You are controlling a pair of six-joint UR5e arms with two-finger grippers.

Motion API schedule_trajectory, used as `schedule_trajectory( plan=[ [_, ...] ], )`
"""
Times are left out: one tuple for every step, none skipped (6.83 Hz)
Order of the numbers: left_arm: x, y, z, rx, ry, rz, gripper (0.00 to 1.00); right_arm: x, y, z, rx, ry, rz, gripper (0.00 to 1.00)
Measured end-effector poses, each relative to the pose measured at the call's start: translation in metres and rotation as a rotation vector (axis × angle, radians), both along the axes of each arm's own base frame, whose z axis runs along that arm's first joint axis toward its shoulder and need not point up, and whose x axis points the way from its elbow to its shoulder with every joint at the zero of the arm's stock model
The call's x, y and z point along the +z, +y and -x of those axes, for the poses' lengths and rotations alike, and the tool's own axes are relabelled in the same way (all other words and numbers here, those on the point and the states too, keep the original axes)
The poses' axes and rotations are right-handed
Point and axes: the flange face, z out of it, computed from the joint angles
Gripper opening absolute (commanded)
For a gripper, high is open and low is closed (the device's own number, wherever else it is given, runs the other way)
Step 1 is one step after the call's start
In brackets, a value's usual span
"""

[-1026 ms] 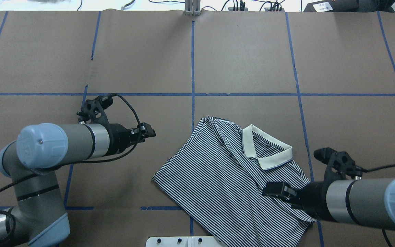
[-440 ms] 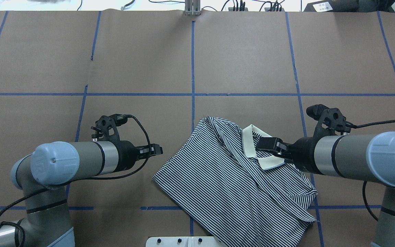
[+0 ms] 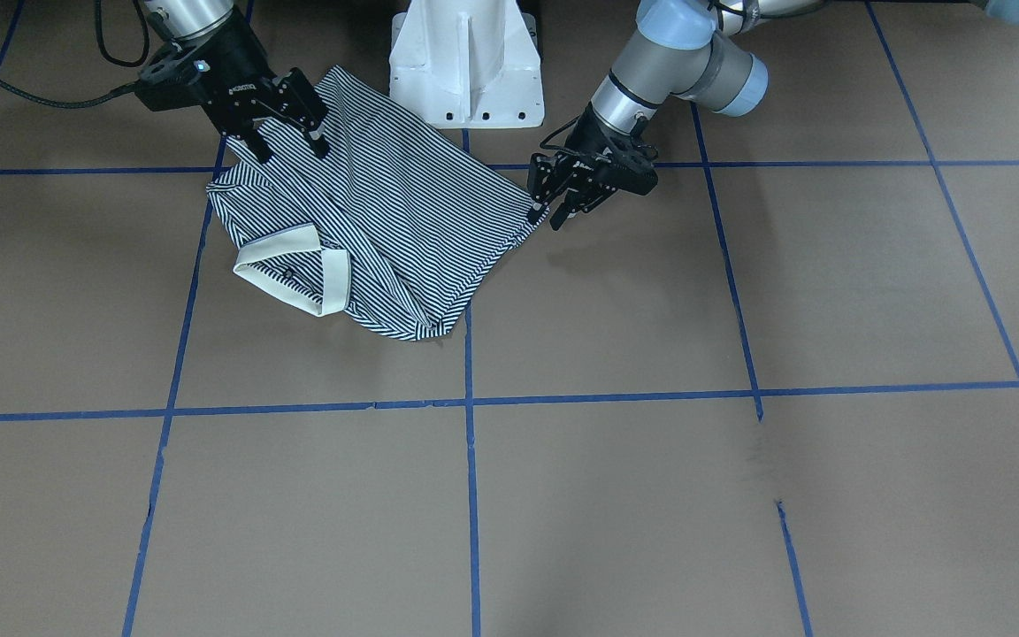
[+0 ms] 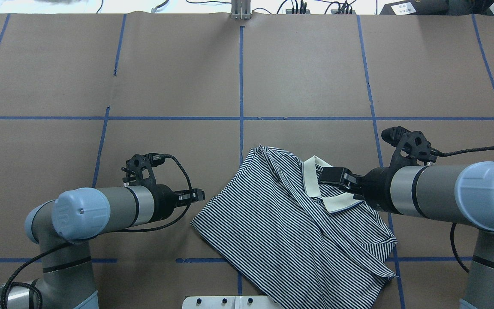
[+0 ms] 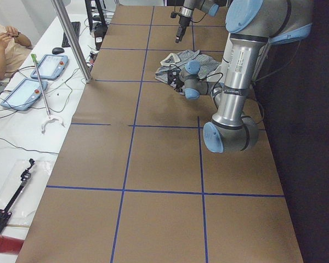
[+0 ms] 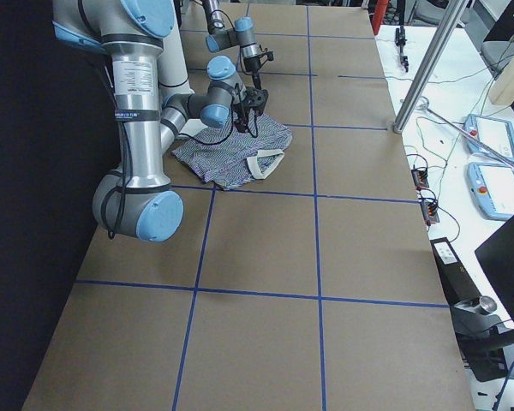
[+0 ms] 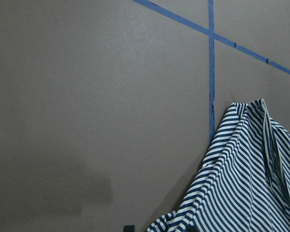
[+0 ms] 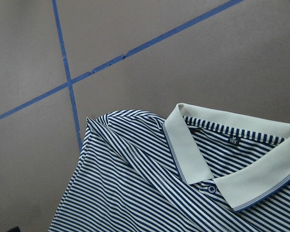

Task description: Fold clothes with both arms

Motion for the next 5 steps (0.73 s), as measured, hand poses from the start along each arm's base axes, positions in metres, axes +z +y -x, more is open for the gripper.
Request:
schedule_trajectory(
  plan=[
    [0.003, 0.006, -0.006, 0.008, -0.005, 0.000, 0.46, -0.001, -0.001, 0.000, 0.002, -0.002, -0.002, 1.00],
    [0.005, 0.011, -0.011, 0.013, -0.010, -0.001, 0.46, -0.002, -0.001, 0.000, 0.002, -0.004, -0.003, 1.00],
    [0.007, 0.016, -0.015, 0.017, -0.013, -0.002, 0.46, -0.004, -0.001, 0.000, 0.004, -0.007, -0.004, 1.00],
    [0.009, 0.018, -0.018, 0.021, -0.017, -0.001, 0.46, -0.006, -0.002, 0.000, 0.005, -0.012, -0.007, 1.00],
    [0.010, 0.021, -0.021, 0.025, -0.020, -0.001, 0.44, -0.008, -0.002, 0.000, 0.005, -0.016, -0.008, 1.00]
  ],
)
